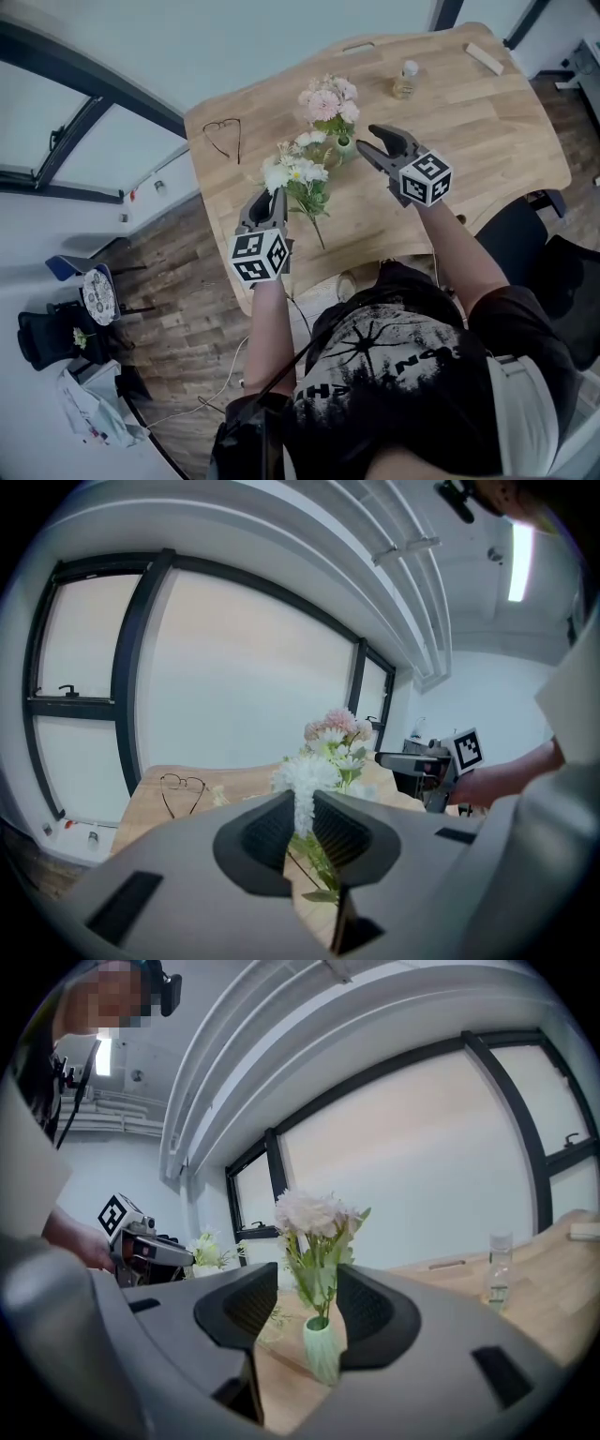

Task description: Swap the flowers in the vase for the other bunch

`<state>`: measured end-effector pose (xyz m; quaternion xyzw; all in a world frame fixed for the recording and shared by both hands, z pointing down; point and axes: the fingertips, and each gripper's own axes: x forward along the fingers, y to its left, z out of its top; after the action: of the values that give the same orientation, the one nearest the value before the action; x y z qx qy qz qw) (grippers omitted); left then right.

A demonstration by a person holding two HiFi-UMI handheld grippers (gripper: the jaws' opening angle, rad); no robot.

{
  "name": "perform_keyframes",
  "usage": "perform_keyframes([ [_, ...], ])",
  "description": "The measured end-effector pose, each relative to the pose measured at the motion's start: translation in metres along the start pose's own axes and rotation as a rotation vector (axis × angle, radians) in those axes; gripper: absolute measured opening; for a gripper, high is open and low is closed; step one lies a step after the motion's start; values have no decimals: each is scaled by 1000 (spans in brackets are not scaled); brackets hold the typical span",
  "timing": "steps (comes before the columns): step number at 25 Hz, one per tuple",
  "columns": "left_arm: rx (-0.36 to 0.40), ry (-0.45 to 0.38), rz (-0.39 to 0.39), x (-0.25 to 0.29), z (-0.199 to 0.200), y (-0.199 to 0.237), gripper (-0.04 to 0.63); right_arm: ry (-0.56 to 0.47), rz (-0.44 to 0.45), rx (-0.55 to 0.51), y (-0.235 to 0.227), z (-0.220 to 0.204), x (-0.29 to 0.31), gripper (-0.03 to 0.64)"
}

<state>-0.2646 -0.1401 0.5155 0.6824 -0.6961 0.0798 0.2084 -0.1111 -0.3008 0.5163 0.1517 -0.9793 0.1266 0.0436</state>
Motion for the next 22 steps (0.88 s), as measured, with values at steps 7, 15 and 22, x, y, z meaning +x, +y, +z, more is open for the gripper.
perform_keyframes([
  [7, 32, -38, -33, -17, 8, -7, 71, -27, -36, -34, 22, 10, -31, 187],
  [15, 59, -88, -71, -41, 17, -13, 71, -48, -43, -65, 60, 24, -54, 181],
  [22, 78, -118, -105, -56, 23, -14, 71, -76, -40, -94, 93, 38, -65, 86],
])
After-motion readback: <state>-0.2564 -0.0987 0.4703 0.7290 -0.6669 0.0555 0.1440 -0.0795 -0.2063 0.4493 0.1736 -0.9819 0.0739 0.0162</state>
